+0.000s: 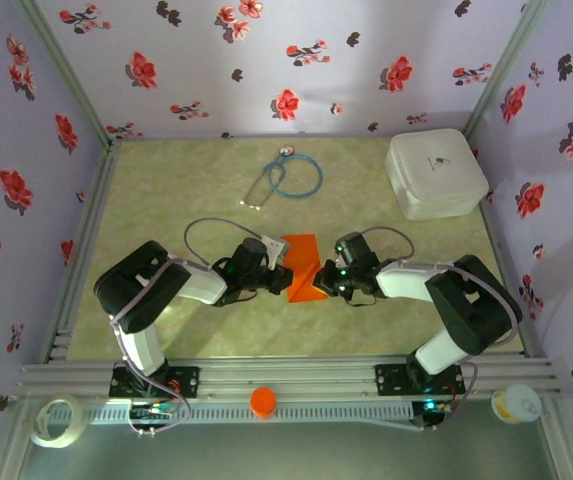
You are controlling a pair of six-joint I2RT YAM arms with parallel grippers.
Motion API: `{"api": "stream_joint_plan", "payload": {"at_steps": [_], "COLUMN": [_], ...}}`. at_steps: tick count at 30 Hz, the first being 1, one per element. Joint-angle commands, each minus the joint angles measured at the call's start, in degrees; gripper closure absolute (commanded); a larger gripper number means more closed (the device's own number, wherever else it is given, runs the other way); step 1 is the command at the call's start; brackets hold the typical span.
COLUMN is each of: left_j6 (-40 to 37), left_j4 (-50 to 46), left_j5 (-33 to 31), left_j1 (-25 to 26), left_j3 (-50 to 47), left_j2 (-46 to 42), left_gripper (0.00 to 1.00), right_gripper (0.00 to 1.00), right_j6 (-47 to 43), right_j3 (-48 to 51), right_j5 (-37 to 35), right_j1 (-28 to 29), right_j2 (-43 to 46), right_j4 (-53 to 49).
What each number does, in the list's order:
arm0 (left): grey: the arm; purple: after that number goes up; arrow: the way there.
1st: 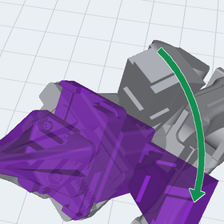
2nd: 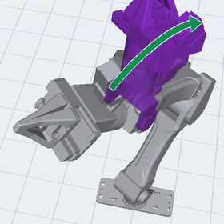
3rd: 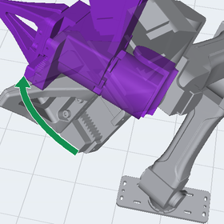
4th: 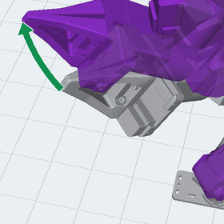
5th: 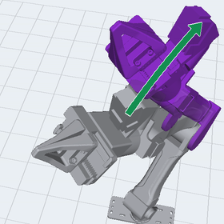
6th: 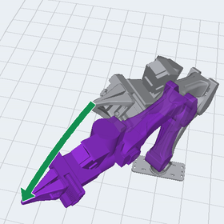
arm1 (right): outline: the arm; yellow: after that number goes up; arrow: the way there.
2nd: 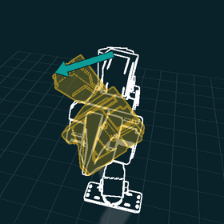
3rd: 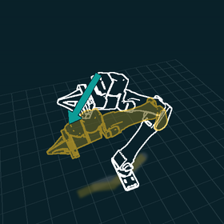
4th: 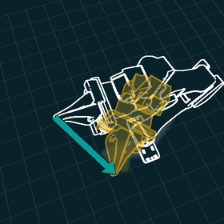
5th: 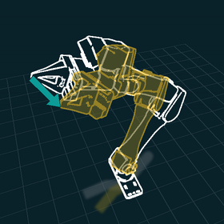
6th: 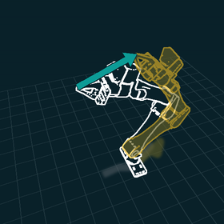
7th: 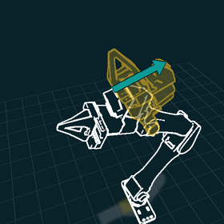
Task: Fold a paper plane with a square sheet of paper (pick it up from the middle)
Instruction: Fold the triangle a second time at the center of the table.
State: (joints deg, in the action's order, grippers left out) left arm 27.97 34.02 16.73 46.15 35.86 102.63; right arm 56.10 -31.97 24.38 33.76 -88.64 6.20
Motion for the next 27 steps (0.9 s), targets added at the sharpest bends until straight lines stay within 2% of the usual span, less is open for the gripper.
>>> {"api": "stream_joint_plan", "payload": {"at_steps": [1, 27], "left_j6": [-0.2, -0.7], "left_j4": [-2.8, -0.8], "left_j5": [1.2, -0.9], "left_j1": [0.1, 0.0], "left_j3": [0.2, -1.1], "left_j2": [-1.1, -1.2], "left_gripper": [0.99, 1.0], "right_gripper": [1.0, 1.0], "right_j6": [0.2, 0.1], "right_j3": [1.2, 1.2], "right_j5": [-1.8, -1.7], "right_j1": [0.4, 0.3], "right_j2": [-1.2, -0.9], "right_j4": [-2.3, -2.5]}}
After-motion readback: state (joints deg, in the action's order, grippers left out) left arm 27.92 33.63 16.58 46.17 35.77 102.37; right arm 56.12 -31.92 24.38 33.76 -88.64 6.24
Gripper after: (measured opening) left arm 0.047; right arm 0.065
